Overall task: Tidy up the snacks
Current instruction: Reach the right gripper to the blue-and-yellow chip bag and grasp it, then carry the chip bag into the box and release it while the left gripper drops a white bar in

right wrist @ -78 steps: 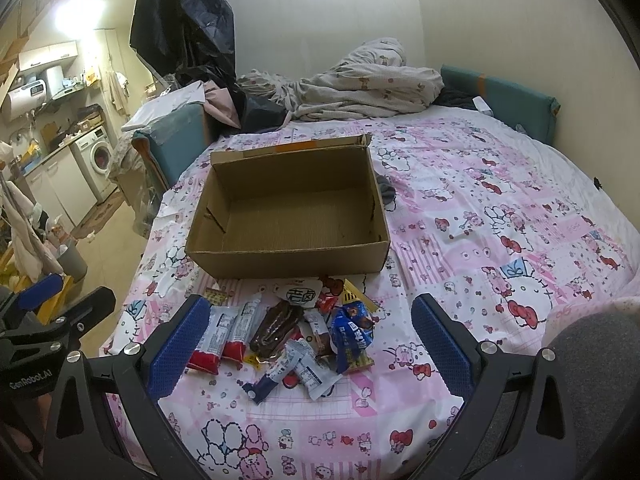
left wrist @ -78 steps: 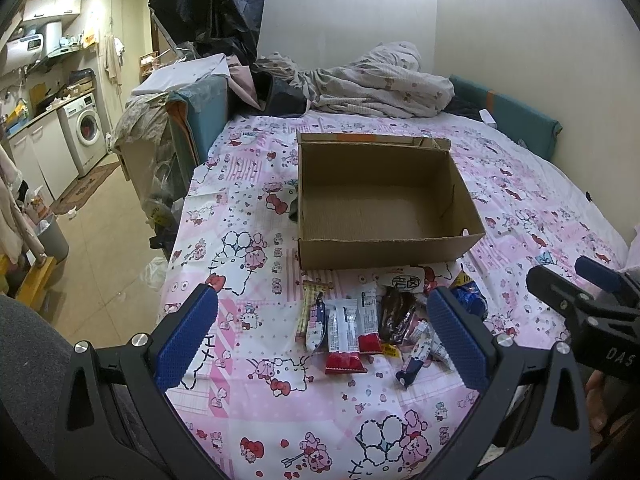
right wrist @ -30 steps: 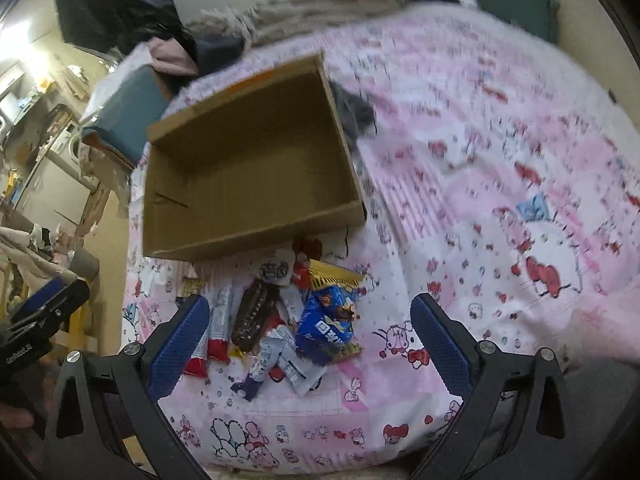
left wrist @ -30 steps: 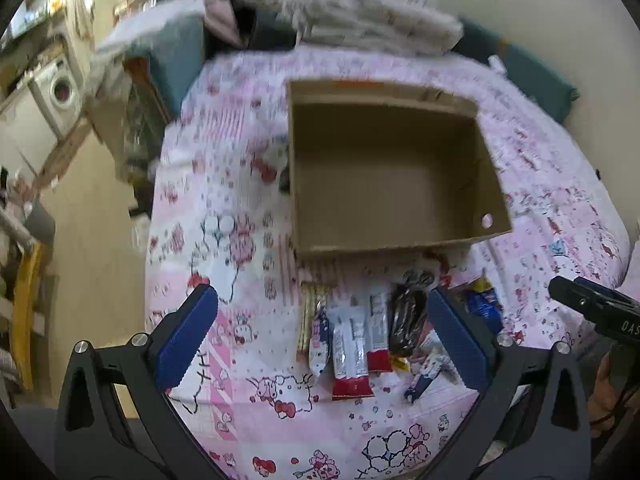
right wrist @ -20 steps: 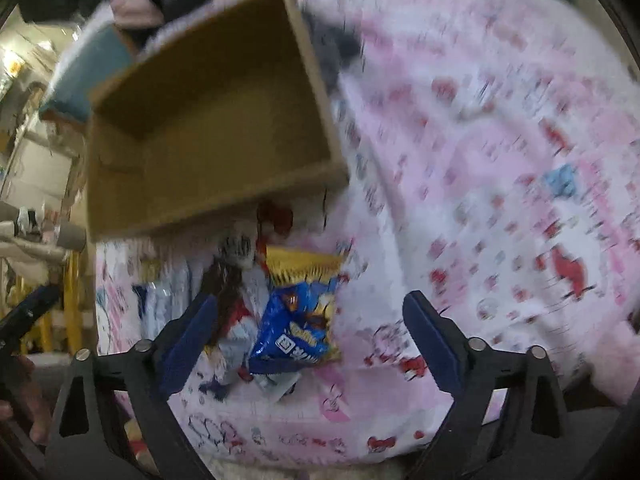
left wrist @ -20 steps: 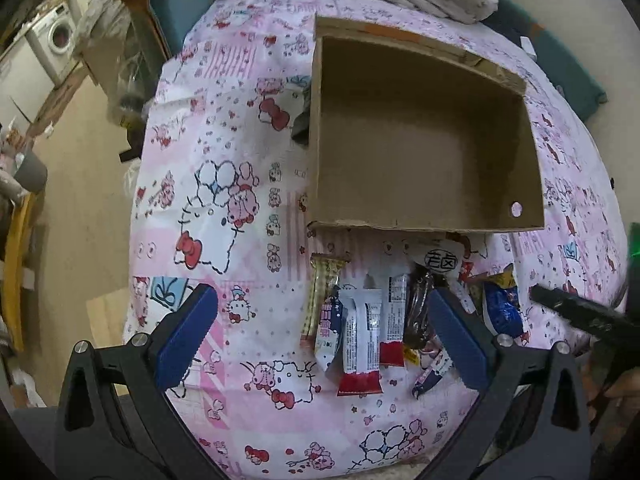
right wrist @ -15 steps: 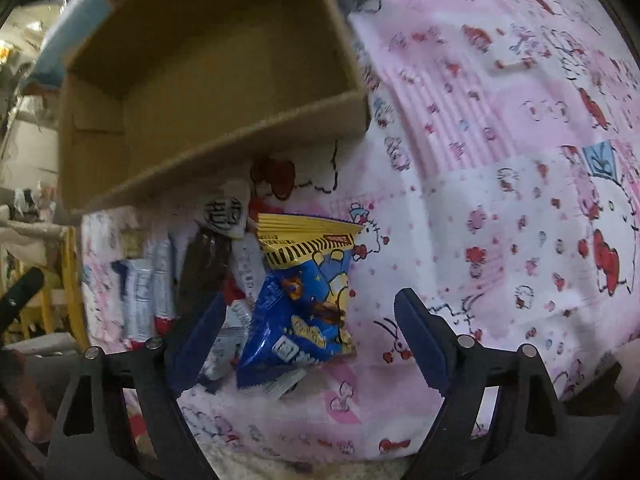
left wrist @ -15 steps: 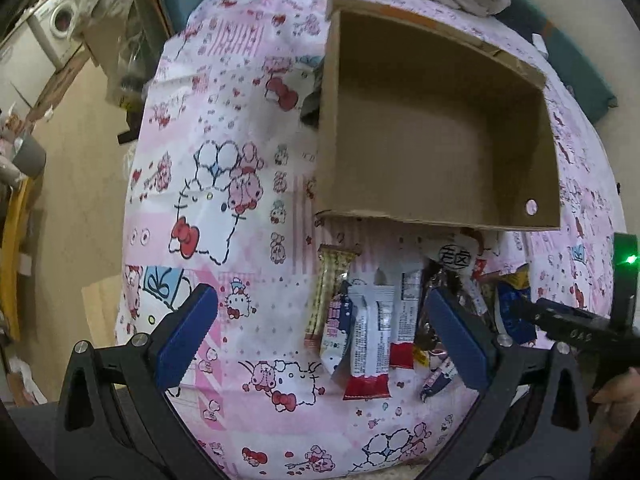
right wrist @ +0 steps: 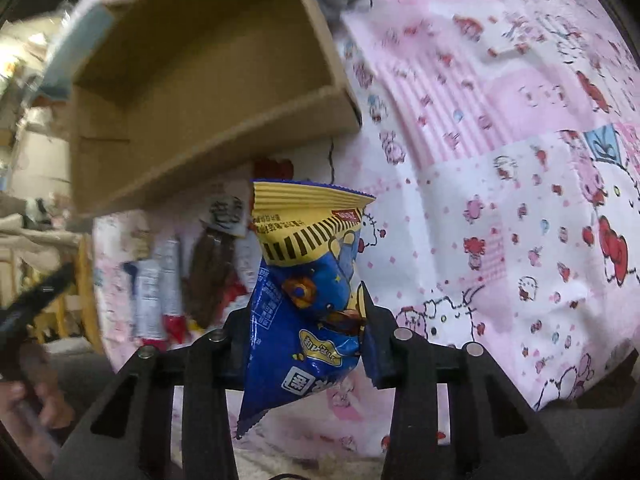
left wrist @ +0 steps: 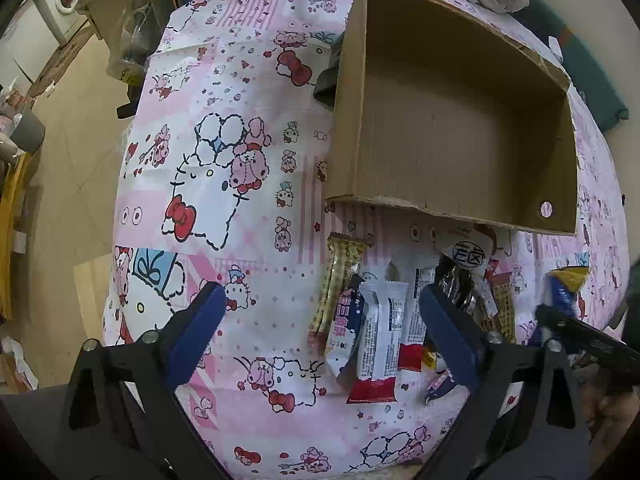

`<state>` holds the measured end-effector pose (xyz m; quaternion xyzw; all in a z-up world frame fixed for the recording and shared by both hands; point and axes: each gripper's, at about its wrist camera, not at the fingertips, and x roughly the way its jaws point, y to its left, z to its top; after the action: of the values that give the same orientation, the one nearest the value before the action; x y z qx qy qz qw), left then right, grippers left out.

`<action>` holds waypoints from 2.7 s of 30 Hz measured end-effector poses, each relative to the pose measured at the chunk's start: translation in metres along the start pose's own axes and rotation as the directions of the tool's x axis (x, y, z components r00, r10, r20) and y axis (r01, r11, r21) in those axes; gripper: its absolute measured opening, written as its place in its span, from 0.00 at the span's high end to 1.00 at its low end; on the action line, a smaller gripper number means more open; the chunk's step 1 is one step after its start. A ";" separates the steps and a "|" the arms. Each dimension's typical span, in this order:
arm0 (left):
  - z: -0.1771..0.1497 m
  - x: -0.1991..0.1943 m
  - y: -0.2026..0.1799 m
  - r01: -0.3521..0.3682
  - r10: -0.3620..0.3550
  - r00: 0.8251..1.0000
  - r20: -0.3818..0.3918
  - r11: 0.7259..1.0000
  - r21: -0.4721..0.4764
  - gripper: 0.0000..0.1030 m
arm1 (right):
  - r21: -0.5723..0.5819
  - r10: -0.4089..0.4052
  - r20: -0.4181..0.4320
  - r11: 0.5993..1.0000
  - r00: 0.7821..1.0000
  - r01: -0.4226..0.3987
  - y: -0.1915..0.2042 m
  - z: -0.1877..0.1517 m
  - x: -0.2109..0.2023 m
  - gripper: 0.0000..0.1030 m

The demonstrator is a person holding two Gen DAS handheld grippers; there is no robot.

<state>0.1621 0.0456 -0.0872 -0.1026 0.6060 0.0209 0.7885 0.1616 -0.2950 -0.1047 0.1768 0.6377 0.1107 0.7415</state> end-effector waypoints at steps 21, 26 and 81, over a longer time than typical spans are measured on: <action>-0.023 0.055 -0.020 -0.010 0.024 0.986 -0.164 0.996 0.089 0.68 | -0.076 0.153 0.021 0.986 0.988 -0.151 0.040 -0.014 0.005 0.74; -0.034 0.072 -0.030 -0.027 0.051 0.977 -0.206 0.993 0.115 0.75 | -0.073 0.152 0.016 0.986 0.988 -0.151 0.041 -0.014 0.009 0.74; 0.078 0.039 -0.071 0.005 -0.019 0.993 0.115 0.992 0.123 0.84 | -0.125 0.229 0.135 0.969 0.964 -0.213 0.070 0.111 0.042 0.71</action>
<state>0.2575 -0.0127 -0.0957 -0.0562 0.5589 -0.0153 0.8272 0.2819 -0.2281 -0.1007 0.2139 0.5498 0.2140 0.7786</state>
